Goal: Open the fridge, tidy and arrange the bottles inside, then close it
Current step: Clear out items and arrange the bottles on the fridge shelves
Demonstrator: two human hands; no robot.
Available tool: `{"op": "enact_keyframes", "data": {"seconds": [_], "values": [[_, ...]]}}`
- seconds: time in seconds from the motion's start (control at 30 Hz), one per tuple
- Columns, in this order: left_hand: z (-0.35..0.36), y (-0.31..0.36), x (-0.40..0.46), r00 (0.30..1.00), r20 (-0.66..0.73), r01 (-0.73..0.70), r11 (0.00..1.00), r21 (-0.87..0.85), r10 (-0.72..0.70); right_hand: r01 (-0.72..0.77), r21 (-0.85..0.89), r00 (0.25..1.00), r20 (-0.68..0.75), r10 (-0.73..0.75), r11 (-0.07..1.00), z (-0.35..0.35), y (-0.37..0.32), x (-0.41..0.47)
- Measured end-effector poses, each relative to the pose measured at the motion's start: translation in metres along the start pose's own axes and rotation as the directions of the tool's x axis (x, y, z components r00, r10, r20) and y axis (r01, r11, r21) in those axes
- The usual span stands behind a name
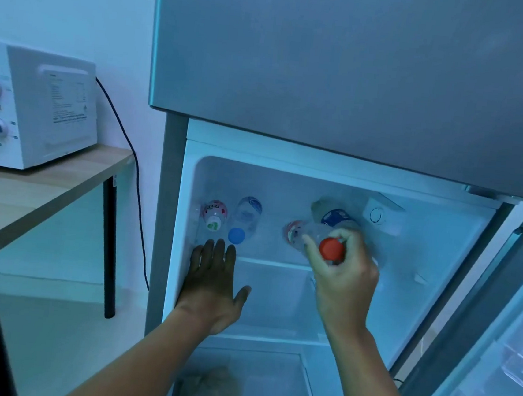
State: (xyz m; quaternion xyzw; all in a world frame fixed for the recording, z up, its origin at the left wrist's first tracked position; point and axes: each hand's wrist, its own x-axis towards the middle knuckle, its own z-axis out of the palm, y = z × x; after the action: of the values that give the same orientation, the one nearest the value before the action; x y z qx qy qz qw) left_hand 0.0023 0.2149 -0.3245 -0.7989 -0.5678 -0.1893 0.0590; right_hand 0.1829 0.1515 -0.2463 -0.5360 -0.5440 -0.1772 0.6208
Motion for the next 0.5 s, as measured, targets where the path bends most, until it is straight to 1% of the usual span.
{"op": "enact_keyframes", "data": {"seconds": [0.03,0.1,0.13,0.17,0.27,0.37,0.4,0.5], "values": [[0.0,0.0,0.001,1.0,-0.009,-0.005,1.0,0.012,0.005,-0.031,-0.032,0.995,0.089,0.034,0.999,0.003,0.004,-0.004],[0.002,0.001,0.0,1.0,-0.008,-0.009,0.999,0.032,0.009,-0.06,-0.197,0.96,0.256,0.11,0.979,0.01,0.014,-0.016],[0.003,0.001,-0.001,1.0,-0.005,-0.009,0.999,0.038,0.009,-0.051,-0.265,0.938,0.319,0.138,0.963,0.013,0.019,-0.023],[0.004,0.001,-0.002,1.0,-0.001,-0.009,0.999,0.045,0.009,-0.04,-0.295,0.921,0.36,0.15,0.955,0.015,0.023,-0.03],[0.005,0.001,-0.003,1.0,0.001,-0.012,0.998,0.054,0.012,-0.021,-0.288,0.918,0.374,0.133,0.957,0.02,0.03,-0.04],[0.007,0.0,0.0,1.0,-0.007,-0.008,0.997,0.076,0.009,-0.038,-0.306,0.912,0.378,0.158,0.951,0.025,0.031,-0.033],[0.007,0.0,0.0,1.0,-0.004,-0.007,0.997,0.083,0.007,-0.066,-0.306,0.911,0.369,0.183,0.95,0.025,0.033,-0.031],[0.009,0.0,0.0,1.0,0.002,-0.009,0.995,0.097,0.009,-0.22,-0.284,0.903,0.302,0.305,0.933,0.024,0.042,-0.027]]}}
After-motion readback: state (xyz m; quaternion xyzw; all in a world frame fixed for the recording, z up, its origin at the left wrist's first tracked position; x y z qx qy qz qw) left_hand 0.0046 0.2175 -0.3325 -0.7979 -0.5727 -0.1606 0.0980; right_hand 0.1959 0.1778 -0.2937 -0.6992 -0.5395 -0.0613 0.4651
